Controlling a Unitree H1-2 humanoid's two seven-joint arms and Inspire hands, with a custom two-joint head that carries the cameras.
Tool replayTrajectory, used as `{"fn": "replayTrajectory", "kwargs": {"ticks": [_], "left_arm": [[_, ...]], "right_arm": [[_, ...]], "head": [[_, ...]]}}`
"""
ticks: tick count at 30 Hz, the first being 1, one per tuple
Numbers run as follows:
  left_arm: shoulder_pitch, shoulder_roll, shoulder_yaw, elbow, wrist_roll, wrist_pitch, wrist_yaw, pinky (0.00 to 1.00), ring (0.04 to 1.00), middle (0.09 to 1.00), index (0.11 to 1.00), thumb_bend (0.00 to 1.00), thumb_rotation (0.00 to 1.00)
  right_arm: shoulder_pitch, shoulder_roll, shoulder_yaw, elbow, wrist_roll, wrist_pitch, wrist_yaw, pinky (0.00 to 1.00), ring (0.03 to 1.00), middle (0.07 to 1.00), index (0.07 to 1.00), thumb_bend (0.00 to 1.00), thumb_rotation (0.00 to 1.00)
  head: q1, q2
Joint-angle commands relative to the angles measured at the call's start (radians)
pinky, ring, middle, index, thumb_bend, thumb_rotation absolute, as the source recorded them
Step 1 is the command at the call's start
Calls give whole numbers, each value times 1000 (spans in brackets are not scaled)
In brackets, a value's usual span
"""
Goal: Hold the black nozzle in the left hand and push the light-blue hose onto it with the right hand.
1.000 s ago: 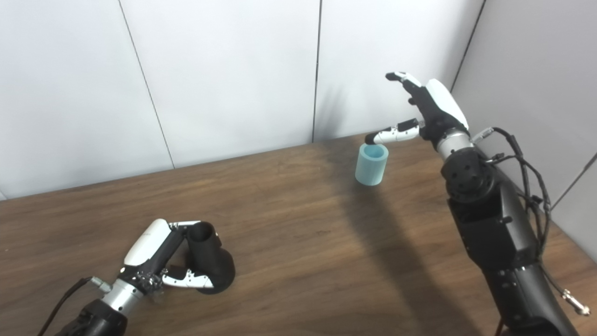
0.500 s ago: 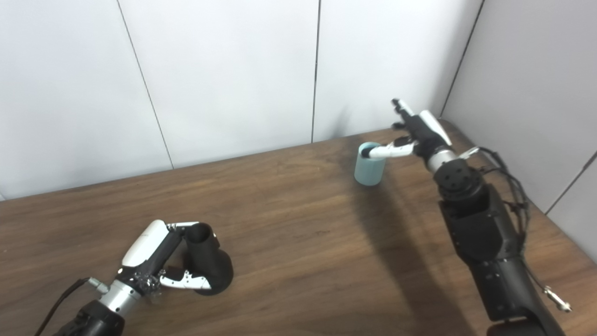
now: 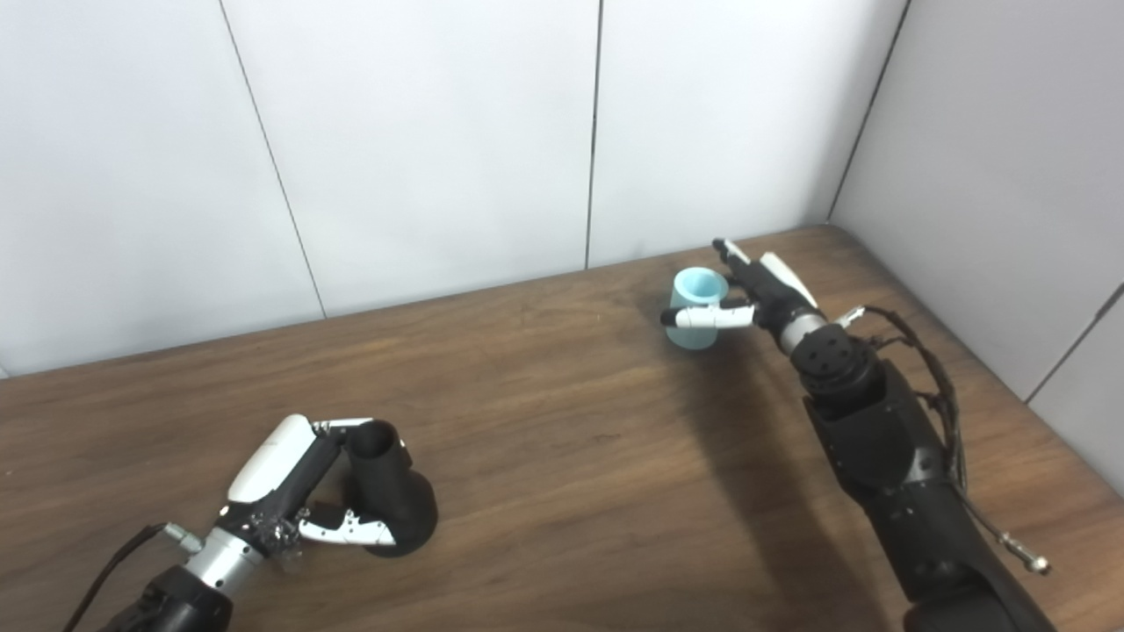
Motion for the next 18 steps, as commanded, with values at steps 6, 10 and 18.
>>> {"fn": "replayTrajectory", "kwargs": {"ticks": [6,10,18], "left_arm": [[110,60,-46,75,22,8,-59,400,426,497,498,504,0],[109,62,-48,76,19,8,-61,408,430,497,497,504,0],[110,65,-47,74,18,10,-69,405,428,497,497,504,0]], "right_arm": [[-39,-10,-14,18,15,-56,-37,837,921,975,1000,801,276],[-41,-5,-23,55,12,-71,-72,837,909,965,1000,814,245],[-27,11,-34,115,13,-149,-135,762,851,923,942,803,108]], "head": [[0,2],[2,4],[5,13]]}}
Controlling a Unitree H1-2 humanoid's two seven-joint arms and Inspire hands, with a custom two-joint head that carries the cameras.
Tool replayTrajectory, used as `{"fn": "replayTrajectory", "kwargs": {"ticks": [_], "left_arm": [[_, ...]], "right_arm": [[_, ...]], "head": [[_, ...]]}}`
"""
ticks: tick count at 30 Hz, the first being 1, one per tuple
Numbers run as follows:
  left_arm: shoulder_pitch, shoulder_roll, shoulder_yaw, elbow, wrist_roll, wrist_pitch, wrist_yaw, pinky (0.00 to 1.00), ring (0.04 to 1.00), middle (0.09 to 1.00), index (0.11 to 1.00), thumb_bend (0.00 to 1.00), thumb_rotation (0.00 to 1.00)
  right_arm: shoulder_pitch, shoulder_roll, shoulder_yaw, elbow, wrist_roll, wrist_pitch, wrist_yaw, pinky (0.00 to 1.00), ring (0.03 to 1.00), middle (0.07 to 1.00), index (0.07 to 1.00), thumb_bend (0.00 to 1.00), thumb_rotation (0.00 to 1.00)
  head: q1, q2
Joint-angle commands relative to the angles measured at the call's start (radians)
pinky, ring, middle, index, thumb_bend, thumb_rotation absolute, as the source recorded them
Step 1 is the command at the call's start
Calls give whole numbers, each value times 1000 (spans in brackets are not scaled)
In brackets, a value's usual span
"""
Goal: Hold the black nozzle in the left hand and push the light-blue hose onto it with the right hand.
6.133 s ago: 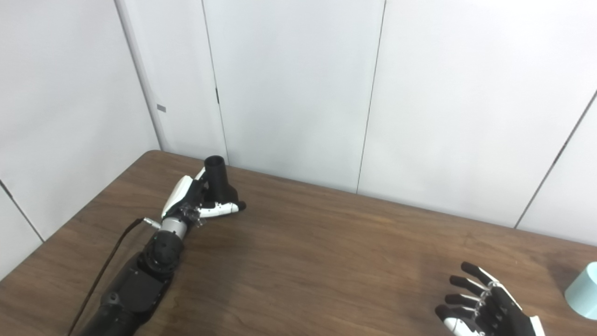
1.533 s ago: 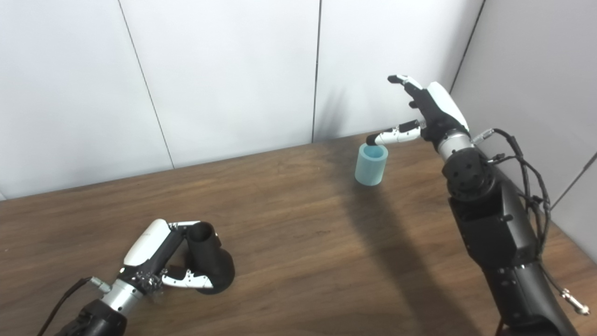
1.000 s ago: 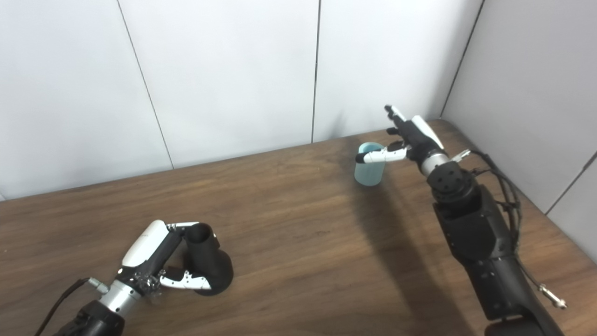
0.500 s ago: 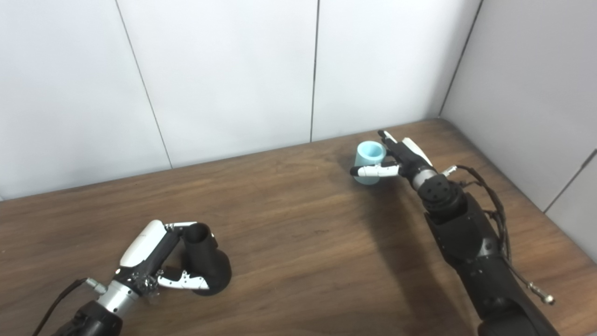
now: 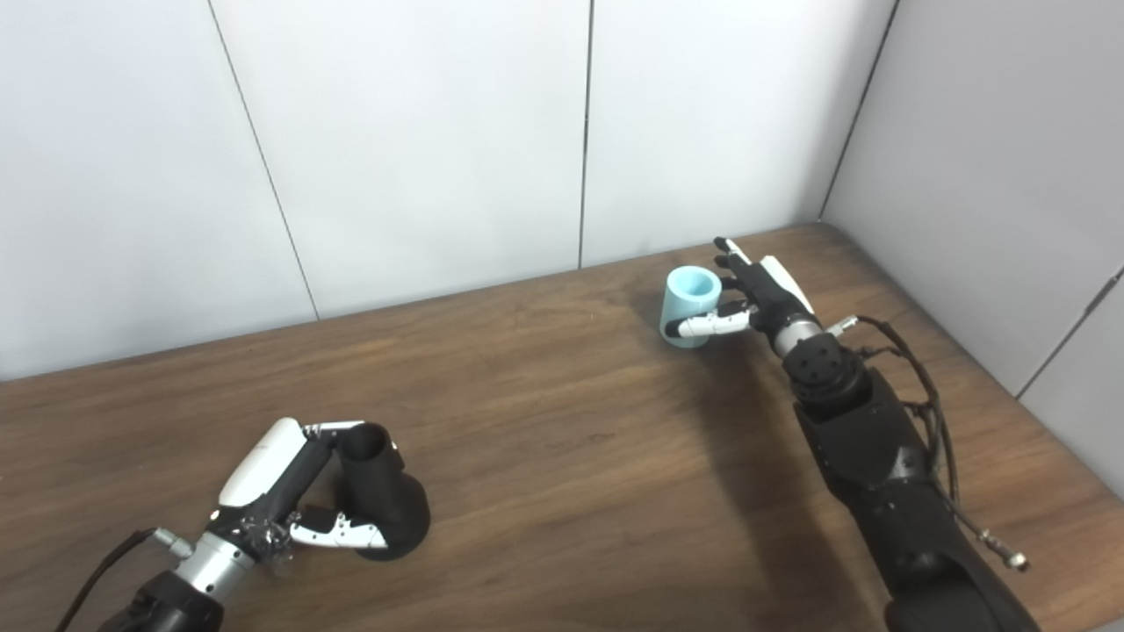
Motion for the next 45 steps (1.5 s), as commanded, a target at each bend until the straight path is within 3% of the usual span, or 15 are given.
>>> {"fn": "replayTrajectory", "kwargs": {"ticks": [1,10,15,16,17,20,22,24,30,36,42,45], "left_arm": [[112,55,-32,71,42,11,-72,406,428,498,497,504,0],[113,55,-33,70,42,10,-68,402,428,497,498,504,0],[111,56,-39,72,47,9,-67,409,431,498,496,504,0],[111,56,-39,73,50,10,-66,409,431,498,496,504,0],[111,56,-39,73,57,10,-63,412,431,497,496,504,0],[108,59,-43,82,64,9,-51,410,432,497,503,504,0],[107,60,-47,86,61,9,-46,409,432,496,506,504,0],[106,62,-50,86,58,9,-45,405,428,494,501,504,0],[107,60,-45,86,57,12,-58,403,428,495,509,504,0],[110,56,-45,79,52,10,-54,393,425,494,501,504,0],[113,37,-44,76,59,29,-64,389,425,496,511,503,0],[113,26,-48,71,67,42,-62,389,426,495,511,503,0]], "right_arm": [[-14,-18,11,5,-32,-16,-31,744,837,910,932,798,108],[-28,-30,78,83,-42,-95,6,629,696,746,748,832,148],[-28,-43,110,88,-34,-118,50,642,699,721,698,796,79],[-28,-44,112,96,-25,-138,56,641,688,697,668,780,42],[-28,-43,113,103,-18,-154,59,628,666,670,596,681,62],[-29,-44,122,116,-15,-183,65,559,598,623,510,545,113],[-30,-45,125,124,-13,-200,68,438,492,493,526,529,29],[-30,-44,127,131,-13,-210,64,383,439,450,536,523,6],[-23,-35,118,130,-13,-254,26,381,429,440,529,522,0],[3,-15,108,62,-80,-306,-96,360,390,472,550,511,0],[8,7,93,-50,-111,-352,-144,360,385,474,553,510,0],[7,26,95,-185,-117,-290,-109,347,377,472,557,510,0]], "head": [[-2,1],[4,11],[14,18],[14,18],[14,18],[20,25],[22,26],[23,26],[28,30],[65,43],[174,57],[226,64]]}}
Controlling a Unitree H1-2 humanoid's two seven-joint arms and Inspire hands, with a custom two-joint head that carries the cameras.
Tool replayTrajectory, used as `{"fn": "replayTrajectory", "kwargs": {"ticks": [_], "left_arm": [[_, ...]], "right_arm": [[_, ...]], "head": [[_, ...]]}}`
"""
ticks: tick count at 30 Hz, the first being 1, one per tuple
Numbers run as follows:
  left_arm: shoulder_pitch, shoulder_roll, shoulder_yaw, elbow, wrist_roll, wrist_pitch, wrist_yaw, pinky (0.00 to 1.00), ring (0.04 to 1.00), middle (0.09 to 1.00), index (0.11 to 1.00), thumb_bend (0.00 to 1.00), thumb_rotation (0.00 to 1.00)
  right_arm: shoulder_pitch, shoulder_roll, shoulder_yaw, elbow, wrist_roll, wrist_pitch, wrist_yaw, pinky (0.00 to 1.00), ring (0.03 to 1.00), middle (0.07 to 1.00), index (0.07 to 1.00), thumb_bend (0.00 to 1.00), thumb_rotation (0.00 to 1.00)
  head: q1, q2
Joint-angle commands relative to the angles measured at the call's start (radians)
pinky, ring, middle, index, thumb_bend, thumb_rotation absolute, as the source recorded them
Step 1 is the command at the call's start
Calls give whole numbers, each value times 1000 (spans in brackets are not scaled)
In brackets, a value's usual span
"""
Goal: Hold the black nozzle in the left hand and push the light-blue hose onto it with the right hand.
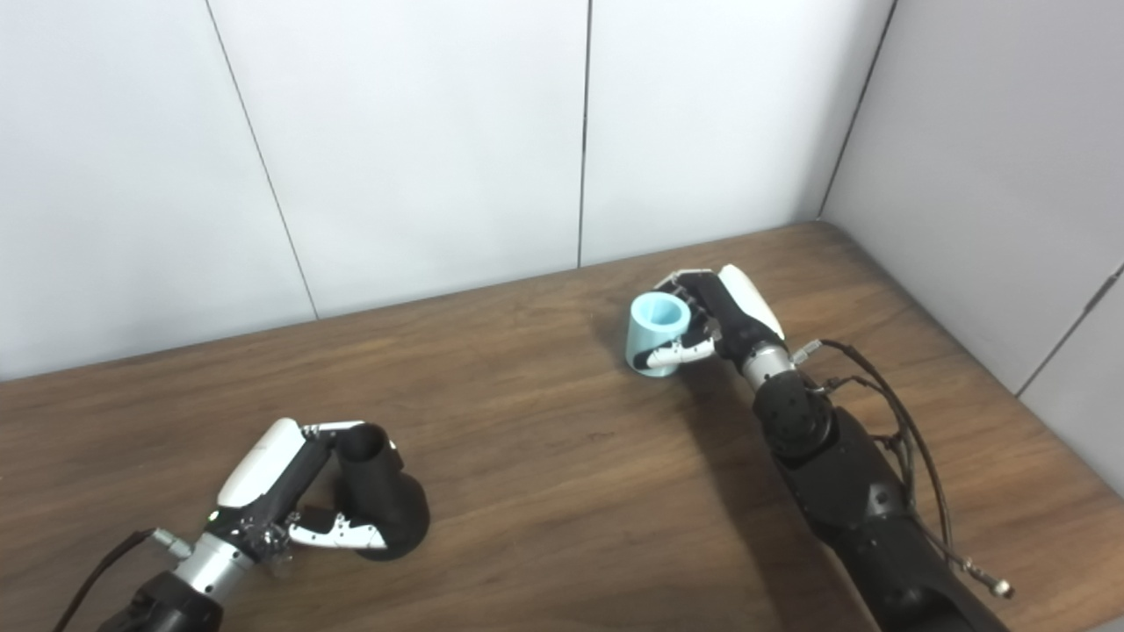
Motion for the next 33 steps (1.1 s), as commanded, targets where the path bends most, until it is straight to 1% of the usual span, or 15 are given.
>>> {"fn": "replayTrajectory", "kwargs": {"ticks": [1,3,5,7,9,12,14,17,20,21,24,27,30,33], "left_arm": [[112,17,-41,71,68,46,-71,388,426,496,510,503,0],[111,8,-43,63,74,64,-77,379,422,497,512,503,0],[108,-2,-44,65,83,70,-74,369,417,498,514,503,0],[105,-14,-42,73,88,68,-69,357,411,499,518,502,0],[104,-20,-41,72,96,75,-73,354,409,496,520,502,0],[101,-28,-40,68,106,80,-74,354,406,494,524,501,0],[98,-35,-39,76,108,75,-67,355,407,493,524,501,0],[96,-43,-37,82,110,83,-69,356,411,494,520,502,0],[96,-50,-38,87,117,79,-65,368,418,492,516,503,0],[95,-53,-38,89,116,81,-67,375,421,493,515,503,0],[92,-59,-37,85,117,91,-75,387,427,494,511,503,0],[89,-66,-38,91,118,82,-67,384,428,496,508,504,0],[86,-72,-39,102,118,77,-63,380,428,494,508,504,0],[87,-76,-39,101,119,80,-62,377,425,494,511,504,0]], "right_arm": [[-51,-9,-10,-128,-7,21,13,352,380,472,556,510,0],[-55,1,-9,-197,25,25,50,353,384,473,555,510,0],[-66,12,-6,-240,54,25,84,345,388,473,550,511,0],[-75,25,-3,-296,70,50,114,341,395,472,546,512,0],[-80,36,-4,-335,77,74,133,344,399,476,542,514,0],[-94,49,0,-365,91,67,165,347,403,485,535,515,0],[-108,51,12,-387,97,70,196,350,405,483,534,515,0],[-131,48,36,-422,74,86,229,353,417,471,528,517,0],[-154,54,68,-491,41,151,272,332,409,475,531,516,0],[-165,54,86,-518,22,177,292,334,409,476,530,516,0],[-195,63,124,-567,19,235,348,334,409,474,534,515,0],[-216,75,153,-570,32,222,384,324,404,475,538,513,0],[-238,91,184,-566,6,211,403,314,405,471,534,514,0],[-250,100,203,-566,-4,203,418,299,399,468,535,514,0]], "head": [[34,7],[80,13],[112,16],[139,18],[152,19],[173,25],[185,29],[195,32],[204,35],[211,38],[222,43],[228,44],[230,47],[234,49]]}}
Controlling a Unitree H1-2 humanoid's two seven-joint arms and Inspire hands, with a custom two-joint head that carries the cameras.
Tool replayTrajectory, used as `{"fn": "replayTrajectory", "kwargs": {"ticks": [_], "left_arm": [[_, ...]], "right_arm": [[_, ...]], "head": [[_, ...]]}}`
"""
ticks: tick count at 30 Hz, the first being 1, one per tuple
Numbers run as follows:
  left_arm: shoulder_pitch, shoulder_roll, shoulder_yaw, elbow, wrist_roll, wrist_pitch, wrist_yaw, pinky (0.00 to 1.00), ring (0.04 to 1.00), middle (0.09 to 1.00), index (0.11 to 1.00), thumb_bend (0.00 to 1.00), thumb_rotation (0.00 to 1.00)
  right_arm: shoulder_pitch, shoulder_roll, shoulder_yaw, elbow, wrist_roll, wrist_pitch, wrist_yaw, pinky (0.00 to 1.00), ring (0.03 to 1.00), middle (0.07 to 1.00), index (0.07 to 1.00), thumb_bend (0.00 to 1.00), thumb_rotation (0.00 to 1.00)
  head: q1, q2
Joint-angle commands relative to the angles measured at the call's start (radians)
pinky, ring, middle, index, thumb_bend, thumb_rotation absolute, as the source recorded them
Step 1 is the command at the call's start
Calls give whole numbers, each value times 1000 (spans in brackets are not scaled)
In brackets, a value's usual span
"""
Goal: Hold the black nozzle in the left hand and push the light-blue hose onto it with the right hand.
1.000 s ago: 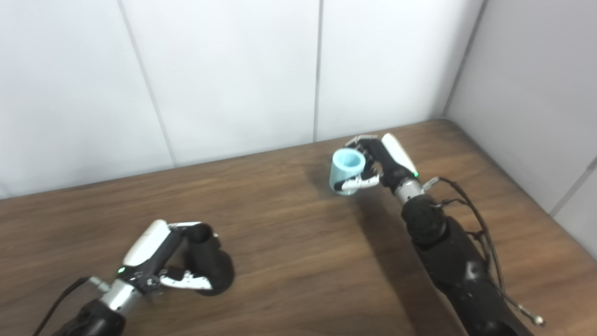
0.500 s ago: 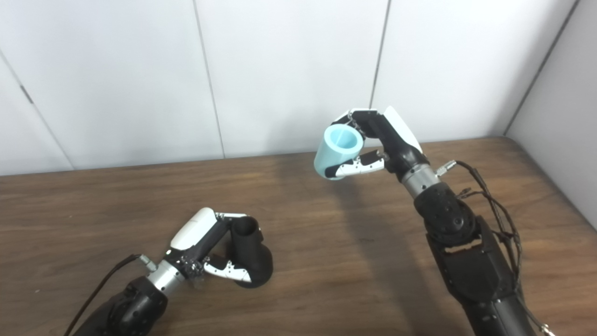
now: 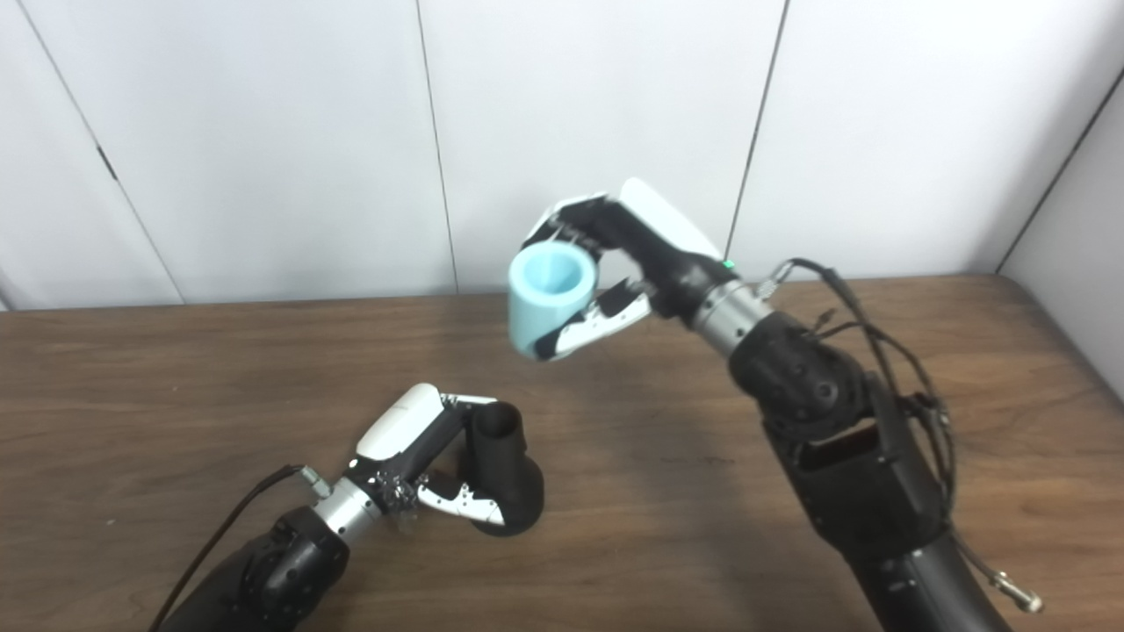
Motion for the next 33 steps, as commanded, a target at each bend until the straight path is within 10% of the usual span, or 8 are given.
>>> {"fn": "replayTrajectory", "kwargs": {"ticks": [1,20,33], "left_arm": [[100,-14,-50,87,57,56,-60,377,424,494,511,503,0],[99,-16,-52,71,59,80,-73,384,428,494,509,504,0],[96,-20,-53,63,61,96,-79,377,426,494,510,504,0]], "right_arm": [[-64,-2,-4,-22,-7,-25,4,298,399,468,534,514,0],[-28,33,18,-39,-4,0,70,282,385,470,547,511,0],[52,57,32,-29,-47,-124,38,291,390,469,527,515,0]], "head": [[1,0],[12,11],[18,30]]}}
